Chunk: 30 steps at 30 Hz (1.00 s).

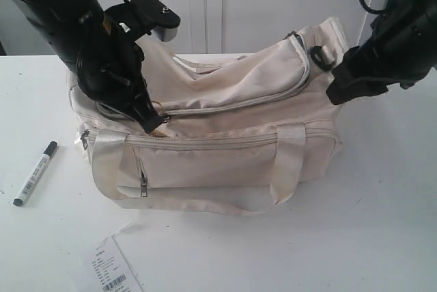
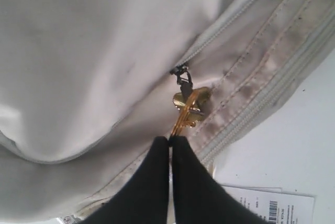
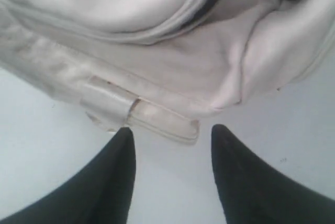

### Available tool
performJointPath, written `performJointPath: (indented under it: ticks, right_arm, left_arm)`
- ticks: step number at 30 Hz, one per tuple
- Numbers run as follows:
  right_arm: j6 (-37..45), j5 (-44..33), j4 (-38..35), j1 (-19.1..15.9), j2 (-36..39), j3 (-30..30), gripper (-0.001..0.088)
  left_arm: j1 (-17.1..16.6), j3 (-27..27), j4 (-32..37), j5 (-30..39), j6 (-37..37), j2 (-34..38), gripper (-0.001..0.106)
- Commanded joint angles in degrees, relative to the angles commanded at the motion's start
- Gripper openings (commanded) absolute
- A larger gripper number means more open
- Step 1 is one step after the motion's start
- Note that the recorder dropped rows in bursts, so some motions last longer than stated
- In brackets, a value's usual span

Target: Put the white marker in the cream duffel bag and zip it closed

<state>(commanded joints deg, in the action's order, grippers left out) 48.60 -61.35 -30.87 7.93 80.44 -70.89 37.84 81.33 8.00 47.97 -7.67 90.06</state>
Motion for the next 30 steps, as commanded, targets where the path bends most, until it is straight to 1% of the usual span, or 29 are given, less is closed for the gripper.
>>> performJointPath:
  ticks: [1,2,4,5,7,9,10,11,13,16,20,23,27,30]
  right_arm:
    - [5.0,-1.0,-4.1,0.0,-0.1,0.0,0.0419]
    - [13.1,-2.2,-10.9,0.1,-0.2,0.1,0.0419]
    - [23.1,-3.0,-19.1,0.8,-0.2,0.4,0.0419]
    - [29.7,-2.7,-23.6,1.7,-0.1,0.4,0.0420]
    - [39.0,-1.9,-27.8,3.4,0.3,0.4,0.0438]
    - [45.9,0.5,-28.4,5.8,1.4,0.4,0.0499]
    - [46.8,2.3,-28.0,7.0,2.1,0.4,0.0530]
    - [46.8,4.4,-27.5,8.1,2.9,0.4,0.0579]
    - [46.8,7.5,-26.6,9.4,4.8,0.4,0.0626]
    - [47.8,8.9,-25.9,11.0,7.4,0.4,0.0626]
    - [53.1,9.7,-24.7,13.4,10.2,0.4,0.0621]
    - [53.2,12.7,-23.0,15.0,12.0,0.4,0.0621]
    - [53.2,19.2,-23.0,15.4,13.6,0.4,0.0621]
    - [53.2,18.7,-23.0,15.4,14.9,0.4,0.0621]
  left_arm:
    - [0.0,0.0,0.0,-0.1,-1.0,0.0,0.000]
    - [0.0,0.0,0.0,-0.5,-1.8,0.0,0.000]
    - [0.0,0.0,0.0,-1.3,-2.2,0.0,0.000]
    - [0.0,0.0,0.0,-1.9,-2.7,0.0,0.000]
    - [0.0,0.0,0.0,-2.9,-2.9,0.0,0.000]
    - [0.0,0.0,0.2,-3.9,-3.4,0.0,0.000]
    - [0.0,0.0,0.2,-4.0,-3.7,0.0,0.000]
    - [0.0,0.0,0.2,-4.3,-3.7,0.0,0.000]
    - [0.0,0.0,0.2,-4.7,-3.7,0.0,0.000]
    - [0.0,0.0,0.2,-4.7,-3.9,0.0,0.000]
    - [0.0,0.0,0.2,-4.7,-3.9,-0.1,0.000]
    - [0.0,0.0,0.2,-4.5,-3.9,-0.6,0.000]
    - [0.0,0.0,0.2,-4.5,-3.9,-1.8,0.000]
    - [0.0,0.0,0.2,-4.5,-3.9,-2.6,0.000]
